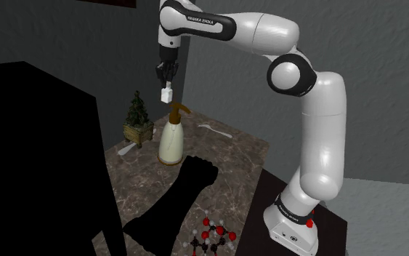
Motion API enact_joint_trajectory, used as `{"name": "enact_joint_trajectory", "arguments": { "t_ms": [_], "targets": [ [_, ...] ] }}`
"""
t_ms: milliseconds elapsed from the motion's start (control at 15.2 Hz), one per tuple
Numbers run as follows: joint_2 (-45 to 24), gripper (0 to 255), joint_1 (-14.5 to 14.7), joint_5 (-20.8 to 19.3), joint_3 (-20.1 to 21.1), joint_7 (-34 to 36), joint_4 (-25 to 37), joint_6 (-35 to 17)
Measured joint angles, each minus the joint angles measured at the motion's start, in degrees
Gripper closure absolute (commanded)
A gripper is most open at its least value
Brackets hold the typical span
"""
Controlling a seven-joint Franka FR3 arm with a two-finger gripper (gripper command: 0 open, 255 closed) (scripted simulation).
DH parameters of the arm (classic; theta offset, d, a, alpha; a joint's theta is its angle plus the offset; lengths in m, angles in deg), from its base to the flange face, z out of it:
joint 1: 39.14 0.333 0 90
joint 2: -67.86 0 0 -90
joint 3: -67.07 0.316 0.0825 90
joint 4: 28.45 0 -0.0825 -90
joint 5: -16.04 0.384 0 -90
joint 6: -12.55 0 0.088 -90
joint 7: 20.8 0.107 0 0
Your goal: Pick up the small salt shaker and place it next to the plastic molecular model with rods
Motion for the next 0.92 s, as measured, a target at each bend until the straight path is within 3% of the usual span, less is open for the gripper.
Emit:
{"name": "enact_joint_trajectory", "arguments": {
  "t_ms": [528,924],
  "targets": [
    [18.45,255,0.56,1.79,1.3,2.46,-26.12,-7.77],
    [32.09,255,1.87,3.78,2.72,4.81,-42.32,-10.46]
  ]
}}
